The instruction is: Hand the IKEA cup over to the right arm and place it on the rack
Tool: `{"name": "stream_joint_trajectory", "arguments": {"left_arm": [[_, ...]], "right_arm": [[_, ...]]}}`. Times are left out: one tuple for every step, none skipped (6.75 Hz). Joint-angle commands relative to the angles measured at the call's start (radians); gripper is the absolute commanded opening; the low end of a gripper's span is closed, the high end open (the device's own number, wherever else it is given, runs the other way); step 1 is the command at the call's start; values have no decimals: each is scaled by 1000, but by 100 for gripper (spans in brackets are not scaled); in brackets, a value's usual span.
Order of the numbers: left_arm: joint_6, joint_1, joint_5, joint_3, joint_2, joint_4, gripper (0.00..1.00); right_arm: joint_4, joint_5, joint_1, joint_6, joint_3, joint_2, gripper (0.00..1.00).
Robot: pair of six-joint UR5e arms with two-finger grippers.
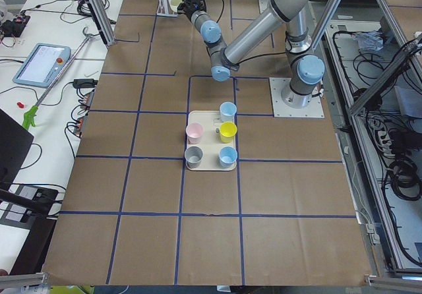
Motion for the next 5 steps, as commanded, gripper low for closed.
{"name": "stream_joint_trajectory", "arguments": {"left_arm": [[0, 0, 2, 0, 0, 0, 9], [0, 0, 2, 0, 0, 0, 9], [0, 0, 2, 0, 0, 0, 9], [0, 0, 2, 0, 0, 2, 9], [0, 0, 3, 0, 0, 2, 9]], "right_arm": [[-5, 1, 15, 0, -31, 37, 100], [-5, 0, 18, 0, -49, 50, 100], [-3, 0, 20, 0, -68, 68, 100], [0, 1, 21, 2, -77, 71, 100], [0, 1, 22, 13, -85, 82, 100]]}}
